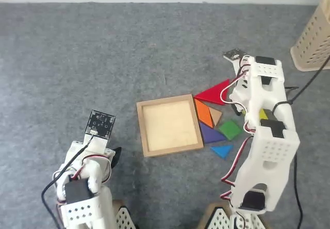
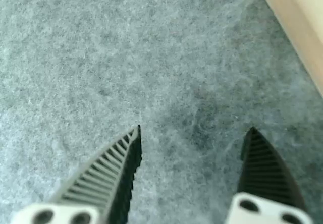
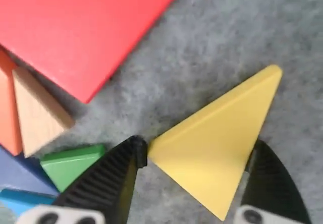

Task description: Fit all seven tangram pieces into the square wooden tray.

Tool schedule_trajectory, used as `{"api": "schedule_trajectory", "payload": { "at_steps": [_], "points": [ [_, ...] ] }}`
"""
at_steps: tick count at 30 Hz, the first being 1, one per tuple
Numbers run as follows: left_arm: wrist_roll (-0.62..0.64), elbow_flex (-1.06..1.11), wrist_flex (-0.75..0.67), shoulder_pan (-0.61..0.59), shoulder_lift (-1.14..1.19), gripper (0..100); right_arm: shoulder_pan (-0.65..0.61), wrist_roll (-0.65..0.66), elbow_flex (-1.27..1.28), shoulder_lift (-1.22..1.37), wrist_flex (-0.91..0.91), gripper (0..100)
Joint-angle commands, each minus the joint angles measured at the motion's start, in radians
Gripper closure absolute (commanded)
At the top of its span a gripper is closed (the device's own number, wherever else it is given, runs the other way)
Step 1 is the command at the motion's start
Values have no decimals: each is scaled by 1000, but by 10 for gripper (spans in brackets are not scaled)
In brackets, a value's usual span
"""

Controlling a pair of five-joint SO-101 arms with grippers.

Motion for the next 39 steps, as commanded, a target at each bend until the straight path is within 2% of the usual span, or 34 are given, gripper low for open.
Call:
{"api": "schedule_trajectory", "payload": {
  "at_steps": [1,11,17,28,35,39],
  "points": [
    [6,-13,2,3,-17,701,-19,-21,-8,-111,53,732],
    [6,-13,2,3,-17,701,-229,-98,256,-464,16,732],
    [6,-13,2,3,-17,701,-453,-51,344,-610,-21,732],
    [6,-13,2,3,-17,701,-748,239,189,-390,-31,732],
    [6,-13,2,3,-17,701,-799,307,68,-225,-28,728],
    [6,-13,2,3,-17,701,-796,310,-17,-165,58,704]
  ]
}}
